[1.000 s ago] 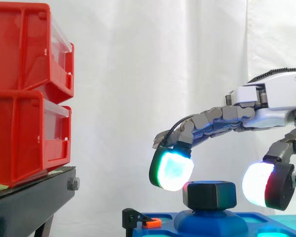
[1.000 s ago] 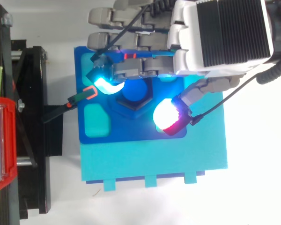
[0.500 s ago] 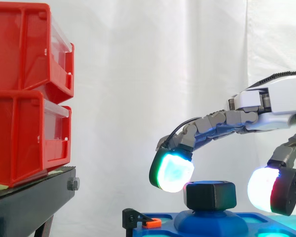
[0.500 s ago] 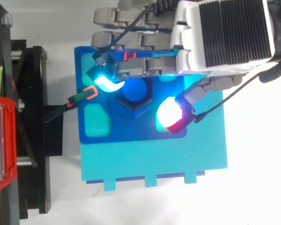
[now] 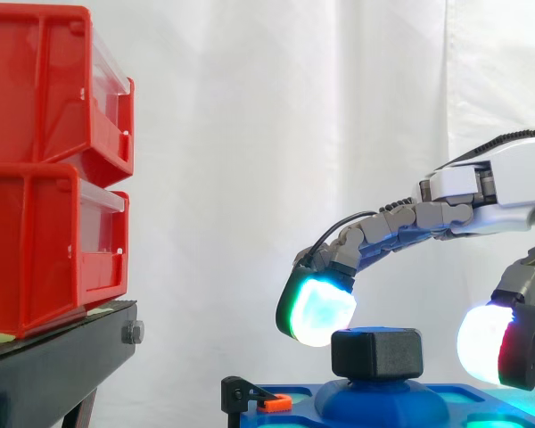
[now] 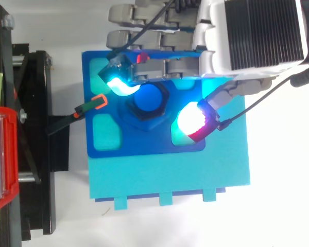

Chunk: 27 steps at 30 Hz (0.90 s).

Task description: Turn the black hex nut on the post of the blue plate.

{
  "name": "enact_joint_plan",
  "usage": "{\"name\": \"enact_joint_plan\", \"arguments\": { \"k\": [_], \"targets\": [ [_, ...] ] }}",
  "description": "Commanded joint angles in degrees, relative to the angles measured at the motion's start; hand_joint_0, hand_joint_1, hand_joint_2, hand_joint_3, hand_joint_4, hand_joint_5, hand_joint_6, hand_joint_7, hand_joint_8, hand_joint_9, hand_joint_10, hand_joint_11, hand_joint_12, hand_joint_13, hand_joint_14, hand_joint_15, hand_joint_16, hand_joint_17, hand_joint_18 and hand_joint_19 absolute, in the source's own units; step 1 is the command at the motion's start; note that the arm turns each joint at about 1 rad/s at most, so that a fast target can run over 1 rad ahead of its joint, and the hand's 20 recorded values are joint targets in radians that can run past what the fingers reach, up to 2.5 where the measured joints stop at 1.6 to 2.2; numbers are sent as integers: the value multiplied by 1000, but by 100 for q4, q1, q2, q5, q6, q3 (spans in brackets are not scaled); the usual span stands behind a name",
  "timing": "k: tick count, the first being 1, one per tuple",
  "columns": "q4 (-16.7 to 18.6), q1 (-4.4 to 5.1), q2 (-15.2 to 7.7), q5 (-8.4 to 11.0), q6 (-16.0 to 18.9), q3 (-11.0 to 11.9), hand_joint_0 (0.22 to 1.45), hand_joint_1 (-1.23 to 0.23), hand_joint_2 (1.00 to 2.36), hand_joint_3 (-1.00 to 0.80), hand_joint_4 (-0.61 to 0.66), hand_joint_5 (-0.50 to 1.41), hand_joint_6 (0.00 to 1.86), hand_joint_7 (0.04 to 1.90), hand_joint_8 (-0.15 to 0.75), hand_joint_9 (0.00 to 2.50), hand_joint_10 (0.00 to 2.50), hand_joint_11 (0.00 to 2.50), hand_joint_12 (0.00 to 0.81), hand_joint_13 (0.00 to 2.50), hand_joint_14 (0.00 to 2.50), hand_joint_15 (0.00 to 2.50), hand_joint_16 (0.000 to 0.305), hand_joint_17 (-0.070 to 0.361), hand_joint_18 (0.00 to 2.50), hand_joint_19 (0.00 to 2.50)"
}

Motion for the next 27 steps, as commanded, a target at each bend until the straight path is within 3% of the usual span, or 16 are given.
{"name": "enact_joint_plan", "arguments": {
  "k": [1, 17, 27],
  "targets": [
    [-1, -2, 19, 0, -11, 0, 420, -563, 1000, -500, 255, -224, 502, 911, 166, 183, 2, 136, 325, 142, 1, 25, 47, 106, 226, 217],
    [-406, -29, 178, 0, -266, 0, 423, -561, 1000, -500, 260, -222, 502, 912, 165, 185, 3, 150, 322, 139, 2, 28, 47, 106, 228, 221],
    [-414, -29, 230, 0, -292, 0, 425, -559, 1000, -500, 258, -222, 502, 912, 163, 186, 2, 151, 322, 141, 0, 29, 47, 105, 227, 221]
  ]
}}
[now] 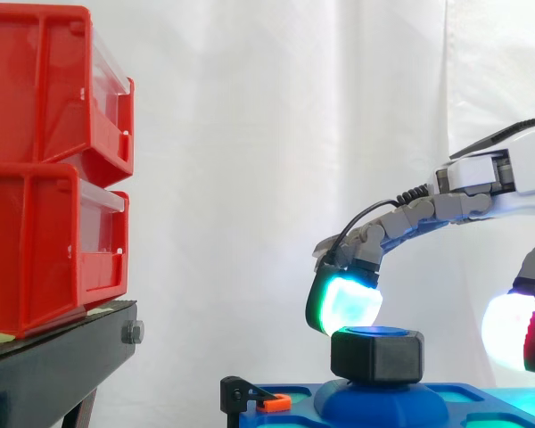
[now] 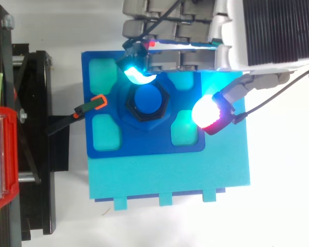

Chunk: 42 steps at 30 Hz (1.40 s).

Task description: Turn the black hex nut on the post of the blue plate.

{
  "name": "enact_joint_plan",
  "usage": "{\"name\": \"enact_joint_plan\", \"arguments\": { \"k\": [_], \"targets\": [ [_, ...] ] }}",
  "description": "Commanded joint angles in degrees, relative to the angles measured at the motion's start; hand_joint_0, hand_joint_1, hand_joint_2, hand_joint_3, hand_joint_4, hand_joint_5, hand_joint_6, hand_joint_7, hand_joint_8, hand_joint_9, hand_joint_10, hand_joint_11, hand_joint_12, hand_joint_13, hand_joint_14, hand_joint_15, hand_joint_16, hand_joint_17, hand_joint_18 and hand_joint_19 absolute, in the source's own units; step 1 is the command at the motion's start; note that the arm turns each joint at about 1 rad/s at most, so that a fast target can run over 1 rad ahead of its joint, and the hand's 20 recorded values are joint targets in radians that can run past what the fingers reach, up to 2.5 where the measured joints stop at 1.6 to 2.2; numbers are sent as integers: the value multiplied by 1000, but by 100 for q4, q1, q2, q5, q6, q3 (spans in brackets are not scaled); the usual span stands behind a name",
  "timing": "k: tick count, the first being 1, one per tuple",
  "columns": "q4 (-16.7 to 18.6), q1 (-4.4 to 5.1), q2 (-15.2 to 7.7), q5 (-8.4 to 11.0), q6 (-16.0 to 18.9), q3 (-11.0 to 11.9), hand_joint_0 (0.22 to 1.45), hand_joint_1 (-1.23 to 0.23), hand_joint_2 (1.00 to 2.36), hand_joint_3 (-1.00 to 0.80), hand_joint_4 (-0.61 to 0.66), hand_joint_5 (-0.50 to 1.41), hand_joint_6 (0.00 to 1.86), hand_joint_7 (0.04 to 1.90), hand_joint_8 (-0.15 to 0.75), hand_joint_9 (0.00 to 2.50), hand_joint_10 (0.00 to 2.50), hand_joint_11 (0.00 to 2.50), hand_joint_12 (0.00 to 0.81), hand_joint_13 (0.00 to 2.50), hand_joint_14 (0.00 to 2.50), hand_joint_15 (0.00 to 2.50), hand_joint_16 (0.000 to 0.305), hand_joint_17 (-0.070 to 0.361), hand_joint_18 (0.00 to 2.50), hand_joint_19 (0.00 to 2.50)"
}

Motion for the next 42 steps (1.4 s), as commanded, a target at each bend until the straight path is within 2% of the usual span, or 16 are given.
{"name": "enact_joint_plan", "arguments": {
  "k": [1, 17, 27, 34, 37, 38, 42],
  "targets": [
    [-6, -1, 25, 0, -1, 0, 426, -557, 1000, -500, 259, -223, 502, 911, 163, 187, 2, 144, 321, 141, 0, 22, 47, 105, 227, 221],
    [-199, 16, 192, 18, -160, 0, 429, -559, 1000, -500, 260, -220, 502, 914, 160, 190, 3, 154, 318, 141, 0, 22, 46, 103, 227, 220],
    [-340, 43, 200, 18, -239, 0, 432, -564, 1000, -500, 263, -219, 502, 918, 157, 193, 3, 164, 315, 140, 0, 21, 46, 102, 225, 221],
    [-331, 69, 403, 0, -212, 0, 467, -714, 1000, -500, 213, -236, 502, 897, 150, 150, 3, 109, 311, 73, 0, 0, 43, 98, 152, 191],
    [-331, 52, 420, 18, -160, 44, 503, -772, 1000, -500, 179, -247, 502, 875, 138, 135, 3, 112, 298, 50, 0, 0, 41, 93, 126, 184],
    [-331, 52, 420, 27, -54, 202, 522, -780, 1000, -500, 167, -251, 502, 865, 132, 128, 3, 108, 291, 43, 0, 0, 40, 91, 119, 185],
    [-322, 69, 411, 18, 201, 352, 561, -770, 1000, -500, 115, -274, 502, 847, 112, 63, 3, 114, 277, 0, 0, 0, 38, 86, 42, 210]
  ]
}}
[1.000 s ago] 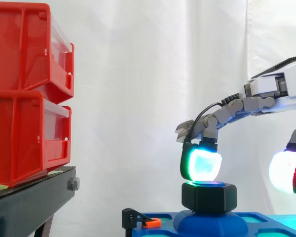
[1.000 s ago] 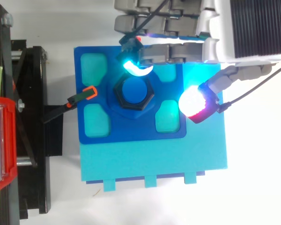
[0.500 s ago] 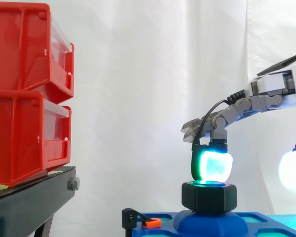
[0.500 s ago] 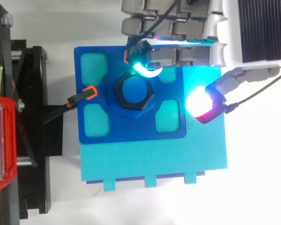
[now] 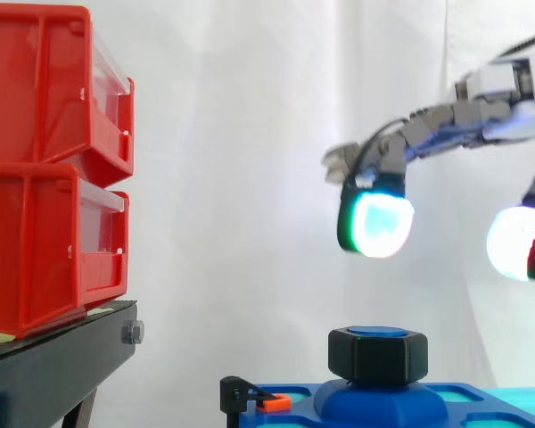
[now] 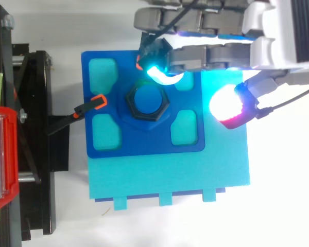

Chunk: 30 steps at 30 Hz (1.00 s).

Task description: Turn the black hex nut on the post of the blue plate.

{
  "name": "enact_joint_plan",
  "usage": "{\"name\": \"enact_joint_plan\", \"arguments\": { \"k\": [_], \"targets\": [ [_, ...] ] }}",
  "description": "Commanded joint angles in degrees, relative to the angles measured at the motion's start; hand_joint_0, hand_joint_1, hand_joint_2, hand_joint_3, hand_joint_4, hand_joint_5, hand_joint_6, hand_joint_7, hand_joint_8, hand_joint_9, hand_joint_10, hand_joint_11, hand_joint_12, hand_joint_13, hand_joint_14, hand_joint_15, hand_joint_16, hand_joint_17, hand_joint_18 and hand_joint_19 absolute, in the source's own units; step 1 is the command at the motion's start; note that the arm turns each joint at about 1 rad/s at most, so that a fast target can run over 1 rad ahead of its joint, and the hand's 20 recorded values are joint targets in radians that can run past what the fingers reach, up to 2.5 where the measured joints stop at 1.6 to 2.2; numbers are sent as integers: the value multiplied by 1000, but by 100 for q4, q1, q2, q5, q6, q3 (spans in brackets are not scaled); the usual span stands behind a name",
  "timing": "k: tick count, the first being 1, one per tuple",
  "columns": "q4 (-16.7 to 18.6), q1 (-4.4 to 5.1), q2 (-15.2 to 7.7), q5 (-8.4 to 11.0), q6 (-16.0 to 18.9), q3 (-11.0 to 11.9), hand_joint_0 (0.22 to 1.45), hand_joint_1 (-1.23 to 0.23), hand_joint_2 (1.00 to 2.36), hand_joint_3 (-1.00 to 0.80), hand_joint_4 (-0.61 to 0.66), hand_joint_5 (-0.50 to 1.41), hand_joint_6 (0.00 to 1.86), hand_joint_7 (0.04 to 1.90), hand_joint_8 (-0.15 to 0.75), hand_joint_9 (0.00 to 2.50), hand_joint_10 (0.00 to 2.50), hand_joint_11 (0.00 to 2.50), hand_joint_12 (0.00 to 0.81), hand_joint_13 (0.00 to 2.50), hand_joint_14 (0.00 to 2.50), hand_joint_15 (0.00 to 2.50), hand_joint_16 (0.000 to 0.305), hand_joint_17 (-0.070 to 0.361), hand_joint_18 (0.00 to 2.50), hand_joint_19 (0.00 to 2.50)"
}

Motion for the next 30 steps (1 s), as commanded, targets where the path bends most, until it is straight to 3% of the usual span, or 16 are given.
{"name": "enact_joint_plan", "arguments": {
  "k": [1, 9, 16, 20, 24, 30],
  "targets": [
    [39, 7, -5, -1, 155, 123, 567, -772, 1000, -500, 112, -275, 502, 842, 114, 58, 3, 102, 276, 0, 1, 0, 38, 85, 40, 210],
    [575, 121, -321, 34, 366, 123, 553, -769, 1000, -500, 103, -279, 502, 839, 115, 48, 3, 99, 279, 0, 0, 0, 39, 87, 33, 214],
    [689, 245, -330, 140, 410, 115, 546, -768, 1000, -500, 111, -277, 502, 847, 115, 50, 3, 110, 280, 0, 0, 0, 39, 87, 44, 218],
    [698, 280, -321, 157, 410, 106, 607, -777, 1000, -500, 118, -268, 502, 839, 108, 94, 2, 99, 274, 11, 0, 0, 37, 84, 87, 189],
    [812, 306, -321, 183, 410, -52, 640, -791, 1000, -492, 122, -265, 502, 837, 110, 109, 1, 95, 273, 26, 0, 0, 37, 84, 110, 180],
    [1340, 306, -330, 201, 489, -307, 643, -793, 1002, -491, 122, -265, 502, 837, 105, 108, 1, 91, 272, 33, 0, 0, 37, 84, 115, 186]
  ]
}}
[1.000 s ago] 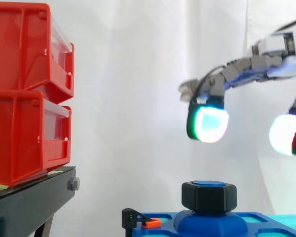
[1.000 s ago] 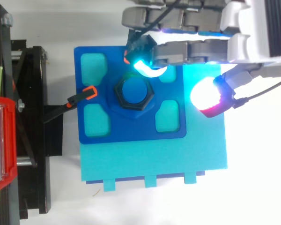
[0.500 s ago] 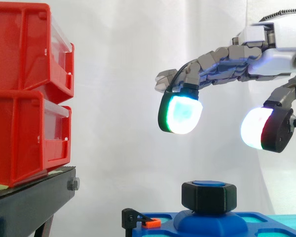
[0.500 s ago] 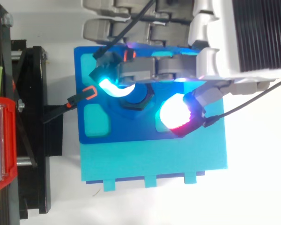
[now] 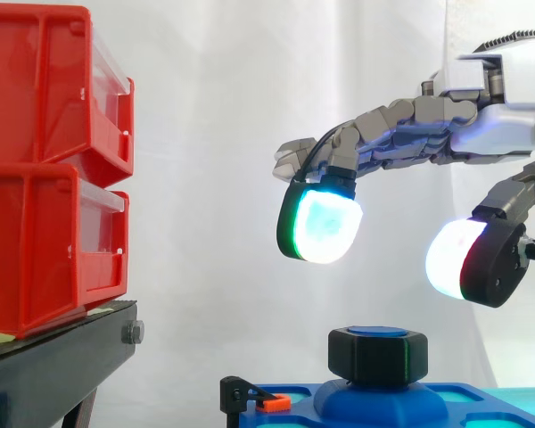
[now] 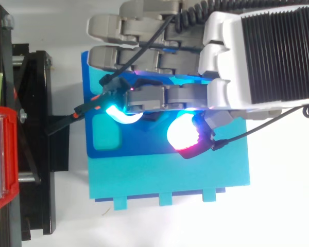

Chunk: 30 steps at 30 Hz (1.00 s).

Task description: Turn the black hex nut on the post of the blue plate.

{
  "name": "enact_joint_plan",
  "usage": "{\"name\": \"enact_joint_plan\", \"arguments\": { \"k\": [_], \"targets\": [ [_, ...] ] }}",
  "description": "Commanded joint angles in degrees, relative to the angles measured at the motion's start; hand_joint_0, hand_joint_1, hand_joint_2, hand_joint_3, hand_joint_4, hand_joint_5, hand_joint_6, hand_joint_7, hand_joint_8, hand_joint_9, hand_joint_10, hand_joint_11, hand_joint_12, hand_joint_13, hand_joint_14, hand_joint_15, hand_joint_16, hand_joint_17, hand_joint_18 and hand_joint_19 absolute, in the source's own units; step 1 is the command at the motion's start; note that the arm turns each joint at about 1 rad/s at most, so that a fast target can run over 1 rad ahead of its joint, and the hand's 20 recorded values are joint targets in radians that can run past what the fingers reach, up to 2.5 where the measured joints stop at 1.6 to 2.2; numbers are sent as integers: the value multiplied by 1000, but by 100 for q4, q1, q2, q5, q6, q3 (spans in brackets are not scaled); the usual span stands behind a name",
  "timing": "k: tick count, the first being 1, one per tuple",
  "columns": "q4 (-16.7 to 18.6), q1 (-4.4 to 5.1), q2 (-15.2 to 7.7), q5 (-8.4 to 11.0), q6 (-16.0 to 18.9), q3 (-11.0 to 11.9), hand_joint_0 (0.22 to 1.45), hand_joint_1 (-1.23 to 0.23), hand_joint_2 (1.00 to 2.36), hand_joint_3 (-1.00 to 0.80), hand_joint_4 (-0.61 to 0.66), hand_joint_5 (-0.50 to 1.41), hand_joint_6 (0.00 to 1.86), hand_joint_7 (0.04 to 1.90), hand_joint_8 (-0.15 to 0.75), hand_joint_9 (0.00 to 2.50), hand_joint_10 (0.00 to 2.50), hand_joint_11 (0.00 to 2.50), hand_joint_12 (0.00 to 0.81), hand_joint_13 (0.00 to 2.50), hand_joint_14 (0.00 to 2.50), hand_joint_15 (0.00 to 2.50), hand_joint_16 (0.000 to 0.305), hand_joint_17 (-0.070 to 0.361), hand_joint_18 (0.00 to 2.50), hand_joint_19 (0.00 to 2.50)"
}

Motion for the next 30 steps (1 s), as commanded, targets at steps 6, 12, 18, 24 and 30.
{"name": "enact_joint_plan", "arguments": {
  "k": [6, 12, 18, 24, 30],
  "targets": [
    [325, -42, -146, -21, 84, -120, 642, -792, 1001, -496, 123, -264, 502, 838, 105, 110, 1, 96, 272, 40, 0, 0, 37, 84, 125, 197],
    [510, -68, -313, -91, 242, -120, 633, -776, 1000, -498, 125, -263, 502, 839, 104, 114, 2, 89, 271, 47, 0, 0, 37, 84, 124, 201],
    [492, -86, -313, -100, 242, -111, 628, -769, 1000, -500, 128, -261, 502, 844, 106, 119, 1, 101, 271, 56, 0, 0, 37, 84, 129, 197],
    [519, -103, -313, -100, 242, -111, 653, -781, 1010, -430, 131, -260, 502, 845, 105, 124, 3, 121, 271, 61, 0, 0, 37, 83, 130, 195],
    [519, -138, -322, -135, 242, -111, 597, -786, 1000, -500, 131, -260, 502, 847, 105, 125, 3, 114, 270, 60, 0, 0, 37, 84, 135, 201]
  ]
}}
